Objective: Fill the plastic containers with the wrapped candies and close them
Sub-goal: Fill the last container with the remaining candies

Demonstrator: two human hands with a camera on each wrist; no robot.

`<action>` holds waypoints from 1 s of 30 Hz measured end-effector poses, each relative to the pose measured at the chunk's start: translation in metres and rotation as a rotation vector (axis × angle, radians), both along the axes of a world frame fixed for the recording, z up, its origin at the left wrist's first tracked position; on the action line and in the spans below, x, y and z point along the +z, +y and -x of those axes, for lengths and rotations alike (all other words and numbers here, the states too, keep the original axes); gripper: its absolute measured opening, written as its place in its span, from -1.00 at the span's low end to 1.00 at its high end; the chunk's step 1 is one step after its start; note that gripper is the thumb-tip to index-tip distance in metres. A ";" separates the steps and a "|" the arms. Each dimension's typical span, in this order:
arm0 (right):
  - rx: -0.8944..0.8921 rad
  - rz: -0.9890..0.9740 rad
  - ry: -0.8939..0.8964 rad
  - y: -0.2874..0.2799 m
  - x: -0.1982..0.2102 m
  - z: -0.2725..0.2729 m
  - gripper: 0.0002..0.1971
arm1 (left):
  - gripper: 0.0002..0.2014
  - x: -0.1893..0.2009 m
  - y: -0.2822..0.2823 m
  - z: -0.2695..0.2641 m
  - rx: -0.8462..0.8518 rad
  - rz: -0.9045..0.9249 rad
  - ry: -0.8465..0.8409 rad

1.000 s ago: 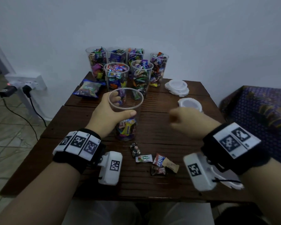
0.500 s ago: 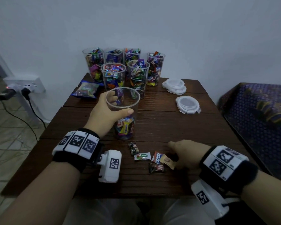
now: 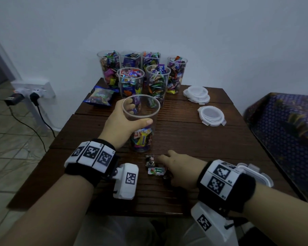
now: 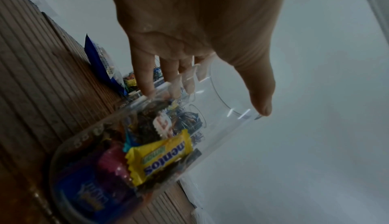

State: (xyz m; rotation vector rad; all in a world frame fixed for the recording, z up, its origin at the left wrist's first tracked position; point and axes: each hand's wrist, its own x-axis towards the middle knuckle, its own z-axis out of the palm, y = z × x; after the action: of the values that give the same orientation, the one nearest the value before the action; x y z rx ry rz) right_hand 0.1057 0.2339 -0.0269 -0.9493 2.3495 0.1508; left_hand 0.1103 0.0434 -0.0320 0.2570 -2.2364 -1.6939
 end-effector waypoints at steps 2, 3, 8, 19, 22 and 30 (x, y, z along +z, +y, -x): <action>0.039 0.000 -0.001 -0.007 0.002 0.000 -0.19 | -0.19 0.000 0.000 0.000 -0.001 -0.004 -0.001; 0.063 -0.011 -0.001 -0.011 0.002 0.000 -0.15 | -0.22 0.000 0.000 0.000 -0.003 -0.009 -0.001; 0.163 -0.078 0.026 -0.032 0.000 0.000 -0.19 | -0.21 -0.001 0.000 0.001 -0.016 -0.020 0.003; 0.243 -0.129 0.087 -0.041 -0.002 0.013 -0.54 | -0.23 0.000 -0.001 0.000 -0.021 -0.019 0.004; 0.254 -0.139 0.101 -0.036 -0.001 0.018 -0.58 | -0.20 0.001 0.000 -0.001 -0.021 -0.013 0.003; -0.036 0.044 0.240 0.002 0.045 0.052 -0.79 | -0.20 0.001 -0.002 0.000 -0.020 -0.002 -0.007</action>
State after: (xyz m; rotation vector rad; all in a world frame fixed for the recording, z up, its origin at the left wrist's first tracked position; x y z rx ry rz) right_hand 0.0538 0.2364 0.0178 -0.9544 2.5972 0.2093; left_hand 0.1103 0.0415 -0.0309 0.2421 -2.2499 -1.7075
